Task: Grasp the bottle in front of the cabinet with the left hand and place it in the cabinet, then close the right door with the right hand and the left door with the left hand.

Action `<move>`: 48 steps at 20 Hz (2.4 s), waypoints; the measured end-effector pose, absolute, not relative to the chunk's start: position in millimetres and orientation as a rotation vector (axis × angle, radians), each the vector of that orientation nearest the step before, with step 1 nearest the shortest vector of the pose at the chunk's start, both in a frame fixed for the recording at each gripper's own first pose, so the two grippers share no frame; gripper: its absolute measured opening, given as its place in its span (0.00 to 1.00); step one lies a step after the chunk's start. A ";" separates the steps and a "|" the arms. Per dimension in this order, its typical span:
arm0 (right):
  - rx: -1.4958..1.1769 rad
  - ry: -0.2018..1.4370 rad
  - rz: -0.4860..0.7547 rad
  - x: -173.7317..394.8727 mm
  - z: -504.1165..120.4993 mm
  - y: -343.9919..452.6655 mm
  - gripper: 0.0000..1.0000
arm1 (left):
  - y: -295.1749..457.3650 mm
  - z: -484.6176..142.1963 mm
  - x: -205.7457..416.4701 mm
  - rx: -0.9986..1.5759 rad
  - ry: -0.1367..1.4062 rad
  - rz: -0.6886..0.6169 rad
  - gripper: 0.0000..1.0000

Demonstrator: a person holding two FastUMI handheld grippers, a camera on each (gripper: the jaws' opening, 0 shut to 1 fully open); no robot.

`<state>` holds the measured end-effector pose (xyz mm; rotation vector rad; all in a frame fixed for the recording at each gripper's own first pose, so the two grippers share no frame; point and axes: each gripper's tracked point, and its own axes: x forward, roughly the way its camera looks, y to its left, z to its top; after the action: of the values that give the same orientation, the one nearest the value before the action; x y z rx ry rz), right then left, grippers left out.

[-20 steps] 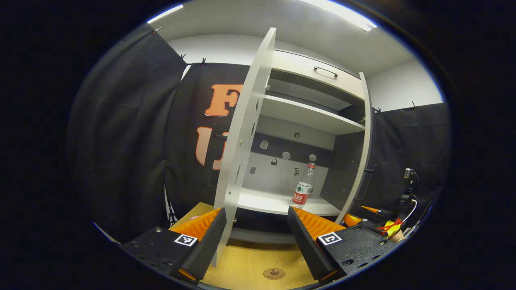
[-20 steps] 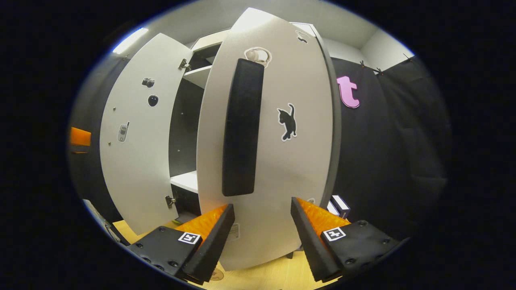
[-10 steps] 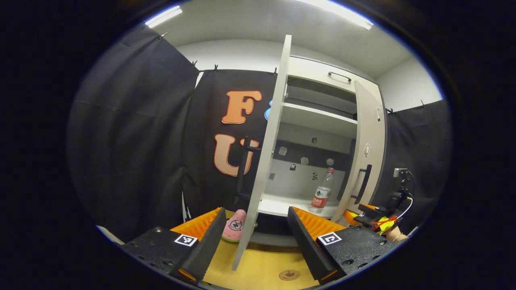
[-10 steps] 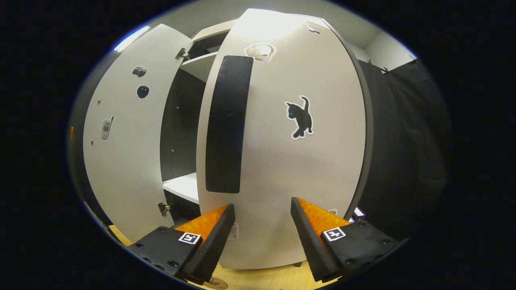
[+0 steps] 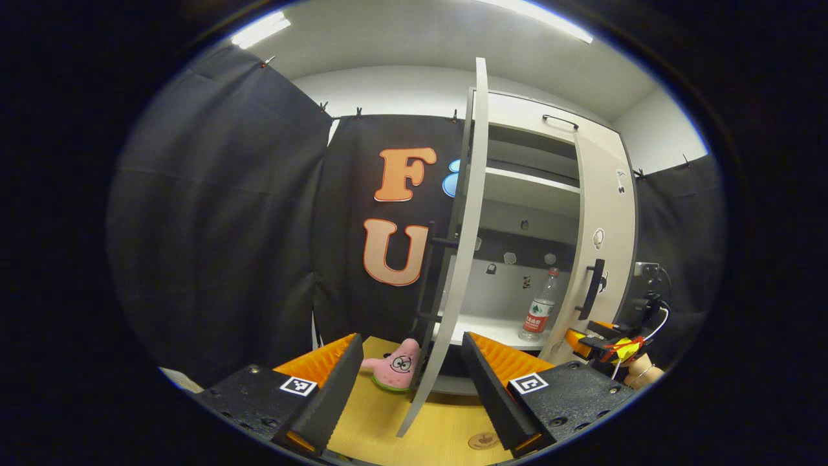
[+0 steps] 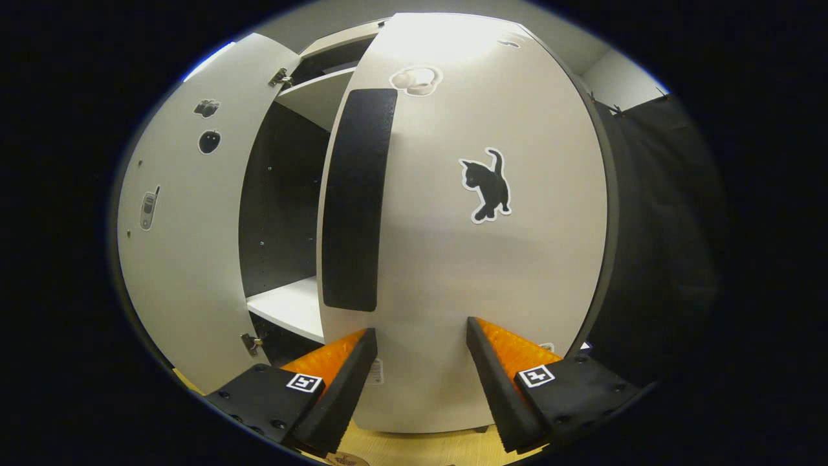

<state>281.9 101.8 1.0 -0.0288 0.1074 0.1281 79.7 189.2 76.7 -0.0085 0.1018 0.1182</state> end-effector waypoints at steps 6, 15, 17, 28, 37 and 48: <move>-0.027 0.105 0.094 283.1 1.3 100.5 0.95 | 217.1 58.7 88.0 0.006 0.129 0.173 0.93; -0.073 0.071 0.078 254.8 27.5 70.3 0.95 | 230.1 27.6 130.2 0.001 0.168 0.171 0.93; -0.081 0.061 0.074 245.2 36.3 60.4 0.95 | 225.1 25.6 134.0 -0.004 0.170 0.160 0.94; -0.077 -0.002 0.021 188.8 81.0 7.9 0.95 | 194.3 21.9 134.1 0.007 0.172 0.106 0.90; -0.089 -0.008 -0.056 137.4 86.5 -36.2 0.95 | 95.0 0.4 158.5 -0.062 0.209 -0.117 0.92; -0.081 0.010 -0.201 105.1 87.2 -126.1 0.95 | 16.9 -43.7 251.7 -0.073 0.247 -0.190 0.93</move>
<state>105.1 -126.1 87.2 -0.0813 0.0102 -0.2013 251.7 16.9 -43.7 -0.0726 0.2472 -0.1895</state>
